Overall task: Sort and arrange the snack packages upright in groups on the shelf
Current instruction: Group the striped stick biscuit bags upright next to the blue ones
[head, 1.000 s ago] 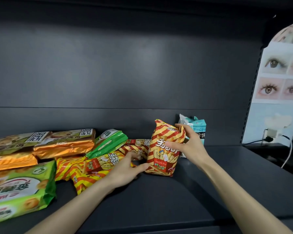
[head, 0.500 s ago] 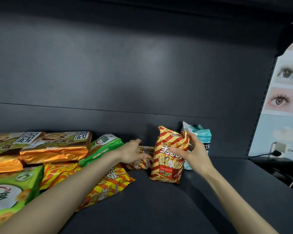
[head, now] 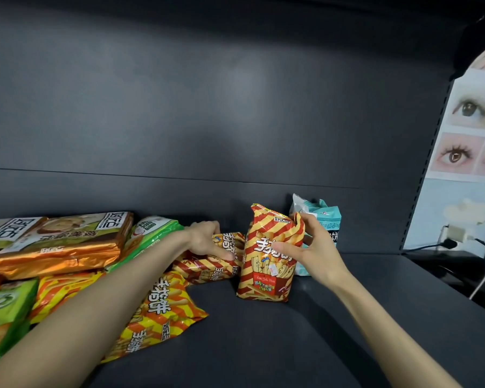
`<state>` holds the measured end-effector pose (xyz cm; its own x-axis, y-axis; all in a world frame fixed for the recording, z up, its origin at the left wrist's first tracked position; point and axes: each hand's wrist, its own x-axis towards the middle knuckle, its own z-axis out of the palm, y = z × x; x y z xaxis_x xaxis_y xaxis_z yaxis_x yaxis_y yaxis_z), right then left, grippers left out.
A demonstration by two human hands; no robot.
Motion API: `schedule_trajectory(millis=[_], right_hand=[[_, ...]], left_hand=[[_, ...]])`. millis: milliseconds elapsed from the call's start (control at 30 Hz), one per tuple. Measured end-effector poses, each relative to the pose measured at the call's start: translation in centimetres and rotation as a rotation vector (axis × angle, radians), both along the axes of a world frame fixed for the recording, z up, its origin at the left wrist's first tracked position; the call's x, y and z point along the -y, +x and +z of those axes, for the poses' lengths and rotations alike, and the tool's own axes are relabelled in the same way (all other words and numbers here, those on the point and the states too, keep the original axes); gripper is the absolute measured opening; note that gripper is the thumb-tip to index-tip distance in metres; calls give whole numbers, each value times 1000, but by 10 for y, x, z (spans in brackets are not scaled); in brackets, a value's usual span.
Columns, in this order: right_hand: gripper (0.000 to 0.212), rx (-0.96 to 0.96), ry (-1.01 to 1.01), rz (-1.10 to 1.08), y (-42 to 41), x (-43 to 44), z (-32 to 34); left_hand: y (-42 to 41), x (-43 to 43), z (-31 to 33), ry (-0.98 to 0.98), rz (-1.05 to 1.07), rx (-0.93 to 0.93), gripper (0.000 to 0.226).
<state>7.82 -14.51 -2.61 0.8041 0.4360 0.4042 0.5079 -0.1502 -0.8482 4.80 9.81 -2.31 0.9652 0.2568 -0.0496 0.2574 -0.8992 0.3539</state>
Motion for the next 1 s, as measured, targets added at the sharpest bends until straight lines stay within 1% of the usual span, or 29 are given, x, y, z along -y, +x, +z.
schedule_trajectory(millis=[67,100,133,200,233,267,300,333,367,400,500,633,667,767,933,1000], right_hand=[[63,-24,7,12,0,1,0],[63,-28,3,10,-1,2,-1],[63,-27,-1,1,-1,2,-2],[63,-30,4,-14,-1,4,-4],[64,-35,12,-16,-1,5,-5],[65,-41,20,-17,-1,5,-6],[65,-45,26,-17,-1,5,-7],[66,-46,28,-18,-1,6,-8],[66,-45,29,-20,0,6,-8],[66,-42,27,-21,-1,5,-8],[66,-40,30,-6,-2,7,-7],[64,-31,20,-5,-1,13,-6],[65,-31,14,-11,-1,15,-7],[72,-46,-7,-21,0,16,-9],[61,-118,-77,48,0,16,-10],[62,-131,-66,74,0,16,-13]], left_hand=[[-1,-1,1,-21,-23,3,71],[-2,-1,2,-23,-32,-2,67],[-2,-2,2,-9,-36,14,57],[-1,-3,-1,42,-27,104,33],[-1,-3,-3,52,-19,134,27],[-2,-4,-6,25,-18,134,29],[-2,-2,-8,-34,-20,101,41],[-3,0,-9,-83,-15,50,60],[-3,3,-10,-99,-11,-1,73],[-3,5,-10,-88,-12,-37,77],[0,2,-7,-122,-16,-46,64],[0,-1,-9,-180,-20,-39,74],[-1,-1,-9,-182,-28,-38,72],[-2,-2,-8,-161,-54,-9,57],[-3,-1,-5,-114,-92,-13,43],[-4,0,-9,-163,-113,40,37]])
